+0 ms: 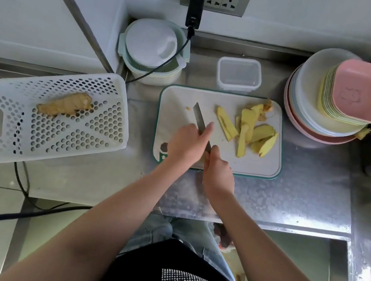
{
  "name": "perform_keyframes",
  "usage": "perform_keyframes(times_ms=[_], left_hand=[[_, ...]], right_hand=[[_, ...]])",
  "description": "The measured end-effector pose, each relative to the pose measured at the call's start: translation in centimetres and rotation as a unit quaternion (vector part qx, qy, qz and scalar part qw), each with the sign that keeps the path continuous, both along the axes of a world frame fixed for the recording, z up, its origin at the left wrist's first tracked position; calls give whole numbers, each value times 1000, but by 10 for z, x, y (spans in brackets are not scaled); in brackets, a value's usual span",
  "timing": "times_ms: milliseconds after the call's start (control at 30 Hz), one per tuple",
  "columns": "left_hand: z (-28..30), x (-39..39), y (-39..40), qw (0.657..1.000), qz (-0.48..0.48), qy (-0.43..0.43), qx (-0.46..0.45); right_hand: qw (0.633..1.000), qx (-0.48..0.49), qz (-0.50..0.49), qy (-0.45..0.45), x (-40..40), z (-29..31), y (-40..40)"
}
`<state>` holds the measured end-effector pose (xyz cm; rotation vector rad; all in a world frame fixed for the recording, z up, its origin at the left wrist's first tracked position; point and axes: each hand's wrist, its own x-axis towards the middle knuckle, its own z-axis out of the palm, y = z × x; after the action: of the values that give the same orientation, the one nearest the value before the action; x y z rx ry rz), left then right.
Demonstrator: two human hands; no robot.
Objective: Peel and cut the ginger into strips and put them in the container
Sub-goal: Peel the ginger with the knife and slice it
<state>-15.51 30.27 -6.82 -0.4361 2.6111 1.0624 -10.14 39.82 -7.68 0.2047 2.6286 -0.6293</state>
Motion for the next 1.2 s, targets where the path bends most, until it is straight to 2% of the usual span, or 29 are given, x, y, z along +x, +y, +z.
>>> perform_keyframes(times_ms=[67,167,367,567,800,1000,1133,1200], left_hand=[[6,-23,8,996,-25,6,-87],[5,-38,12,970,-90,4,-226],[-2,-44,20,930,-162,-80,-321],[-4,-49,19,928,-139,-143,-315],[-4,-50,19,941,-123,-141,-281],[-4,-45,9,981,-102,-95,-138],[-22,-11,-11,998,-49,7,-46],[-28,3,-15,990,-128,44,-31]], right_hand=[[1000,-8,-1,4,-1,0,1],[1000,-4,0,0,-2,0,4],[998,38,29,-29,-6,3,1],[996,64,54,-28,-6,0,-3],[997,59,49,-19,-8,-4,-2],[999,-43,4,-4,-18,-9,17],[986,-136,-97,22,-19,-14,39],[966,-197,-164,20,-16,-12,47]])
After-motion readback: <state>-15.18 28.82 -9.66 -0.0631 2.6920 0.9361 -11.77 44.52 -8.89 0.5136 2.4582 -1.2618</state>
